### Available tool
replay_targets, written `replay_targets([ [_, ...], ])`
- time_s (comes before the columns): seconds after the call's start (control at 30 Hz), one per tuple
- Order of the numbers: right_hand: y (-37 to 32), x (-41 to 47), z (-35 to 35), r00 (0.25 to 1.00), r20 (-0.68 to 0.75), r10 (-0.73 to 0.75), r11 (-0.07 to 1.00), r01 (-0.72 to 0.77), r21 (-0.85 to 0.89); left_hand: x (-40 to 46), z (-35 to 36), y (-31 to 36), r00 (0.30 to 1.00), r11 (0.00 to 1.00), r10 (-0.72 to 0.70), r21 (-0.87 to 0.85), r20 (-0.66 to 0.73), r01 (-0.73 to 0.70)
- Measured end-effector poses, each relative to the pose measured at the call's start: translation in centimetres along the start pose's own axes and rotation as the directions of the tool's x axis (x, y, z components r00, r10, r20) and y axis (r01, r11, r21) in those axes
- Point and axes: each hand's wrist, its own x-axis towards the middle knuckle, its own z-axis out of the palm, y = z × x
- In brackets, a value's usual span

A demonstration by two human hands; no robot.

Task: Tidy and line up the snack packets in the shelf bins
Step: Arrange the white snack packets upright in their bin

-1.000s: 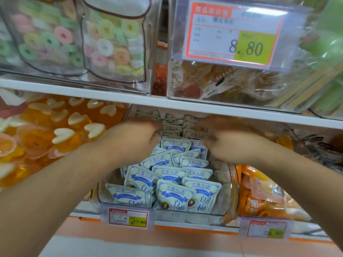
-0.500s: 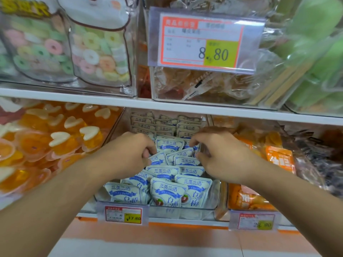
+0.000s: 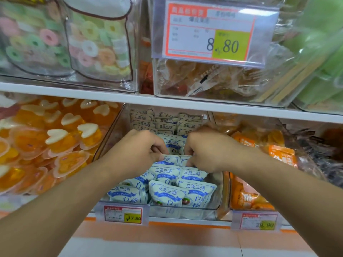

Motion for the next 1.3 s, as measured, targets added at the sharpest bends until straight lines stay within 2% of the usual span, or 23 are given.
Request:
replay_targets([
  [0.13,-0.8,-0.7,-0.9,0.991,-0.134,0.025,0.977,-0.053,-0.207,0.2,0.2,0.0,1.000,0.993,-0.014,-0.117,-0.008,0.013],
  [0.23,-1.5,-0.6,-0.5,0.992,-0.115,0.057,0.978,-0.079,-0.194,0.0,0.3,-0.3,1.000,0.993,0.009,-0.118,0.012,-0.008],
  [0.37,-1.5,-0.4,-0.5,0.997,-0.060,0.048,0.984,-0.058,-0.171,-0.1,-1.4,-0.7,0.999,1.000,0.007,0.016,-0.035,-0.007],
  [0.47,-1.3,0.7,-0.2,0.995,-0.098,0.003,0.999,-0.007,-0.040,-0.9,-3.8,-0.5,0.997,0.969,0.057,0.244,-0.052,-0.042],
  [0.57,-2.3,1.7,0.4,0.993,-0.118,-0.033,0.981,0.054,0.185,-2.3,-5.6,-1.0,0.987,0.947,0.132,0.305,-0.093,-0.098],
  [0.77,-4.1,3.5,1.3,0.996,-0.059,-0.060,0.964,0.073,0.255,-5.8,-6.1,-3.1,0.962,0.917,0.233,0.363,-0.142,-0.168],
  [0.9,-4.3,3.7,1.1,0.998,-0.064,-0.012,0.960,0.029,0.280,-6.2,-5.1,-4.1,0.964,0.883,0.259,0.420,-0.061,-0.211],
  [1.0,-3.8,3.8,1.0,0.990,-0.135,0.030,0.970,0.004,0.244,-6.2,-3.9,-3.3,0.969,0.886,0.246,0.401,0.019,-0.233],
  [1.2,-3.2,3.8,0.7,0.999,0.006,-0.034,0.996,0.033,0.081,-5.3,-3.1,-3.8,0.979,0.897,0.193,0.391,0.069,-0.205],
  [1.3,-2.8,3.4,0.3,0.999,0.009,-0.043,0.998,0.043,0.039,-5.0,-3.4,-4.4,0.983,0.874,0.157,0.452,0.090,-0.181],
])
